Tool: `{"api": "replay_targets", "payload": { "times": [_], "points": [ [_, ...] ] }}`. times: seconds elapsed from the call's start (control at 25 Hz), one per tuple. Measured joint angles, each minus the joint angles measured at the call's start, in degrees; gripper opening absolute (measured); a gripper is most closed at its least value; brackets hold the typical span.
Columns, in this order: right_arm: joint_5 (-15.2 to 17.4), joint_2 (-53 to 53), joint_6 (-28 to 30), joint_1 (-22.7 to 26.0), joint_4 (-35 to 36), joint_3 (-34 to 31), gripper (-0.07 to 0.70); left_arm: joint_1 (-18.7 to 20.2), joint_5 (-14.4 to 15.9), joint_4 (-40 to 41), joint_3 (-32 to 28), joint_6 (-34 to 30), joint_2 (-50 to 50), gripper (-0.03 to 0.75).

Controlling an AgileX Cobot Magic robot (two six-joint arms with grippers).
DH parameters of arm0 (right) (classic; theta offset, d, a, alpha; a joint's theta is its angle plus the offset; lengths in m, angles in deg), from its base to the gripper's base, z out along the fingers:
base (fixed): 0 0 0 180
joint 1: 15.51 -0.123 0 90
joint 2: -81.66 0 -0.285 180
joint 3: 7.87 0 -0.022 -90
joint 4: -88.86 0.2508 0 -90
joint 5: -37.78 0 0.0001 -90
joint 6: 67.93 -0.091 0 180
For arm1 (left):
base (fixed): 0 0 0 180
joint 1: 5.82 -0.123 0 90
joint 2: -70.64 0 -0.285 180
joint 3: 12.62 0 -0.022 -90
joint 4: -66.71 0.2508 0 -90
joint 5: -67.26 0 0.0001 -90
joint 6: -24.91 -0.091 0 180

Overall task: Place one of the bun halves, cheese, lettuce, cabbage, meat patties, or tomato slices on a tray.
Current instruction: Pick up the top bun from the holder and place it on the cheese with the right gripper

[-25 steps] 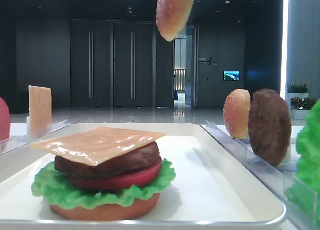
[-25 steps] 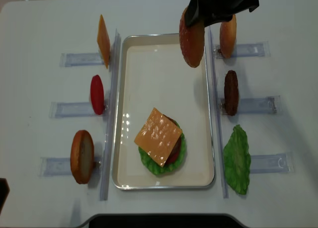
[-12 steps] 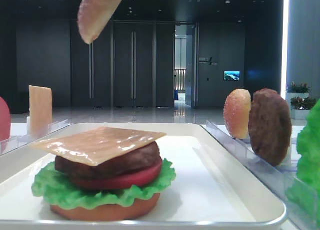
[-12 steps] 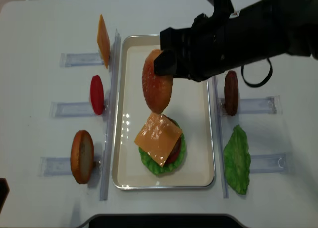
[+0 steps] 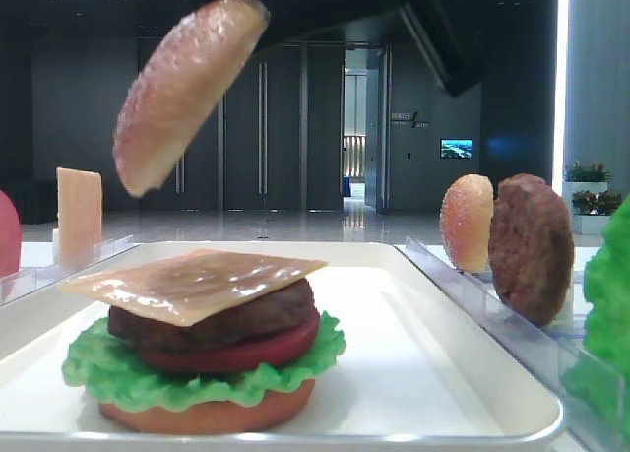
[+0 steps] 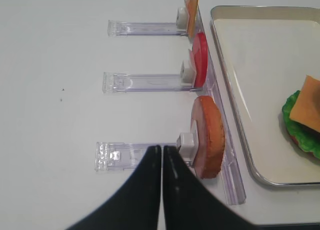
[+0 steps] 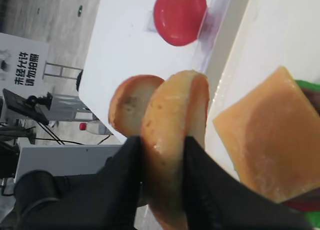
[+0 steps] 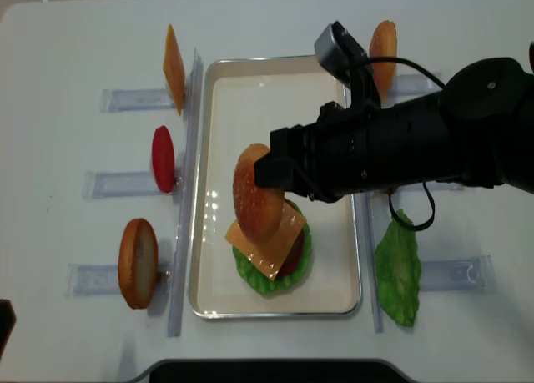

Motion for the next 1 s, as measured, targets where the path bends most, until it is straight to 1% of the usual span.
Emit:
{"api": "replay_targets", "payload": {
  "times": [0.12, 0.36, 0.64, 1.0],
  "points": [
    [0.37, 1.91, 0.79, 0.00, 0.86, -0.64, 0.181, 0.00, 0.00, 0.00, 0.00, 0.00, 0.00, 0.000],
    [1.87, 4.65, 5.18, 0.00, 6.17, -0.64, 0.181, 0.00, 0.00, 0.00, 0.00, 0.00, 0.00, 0.000],
    [2.36, 7.34, 5.58, 0.00, 7.74, -0.64, 0.181, 0.00, 0.00, 0.00, 0.00, 0.00, 0.00, 0.000],
    [2.13, 7.70, 5.73, 0.00, 8.11, -0.64, 0.181, 0.00, 0.00, 0.00, 0.00, 0.00, 0.00, 0.000]
  ]
}}
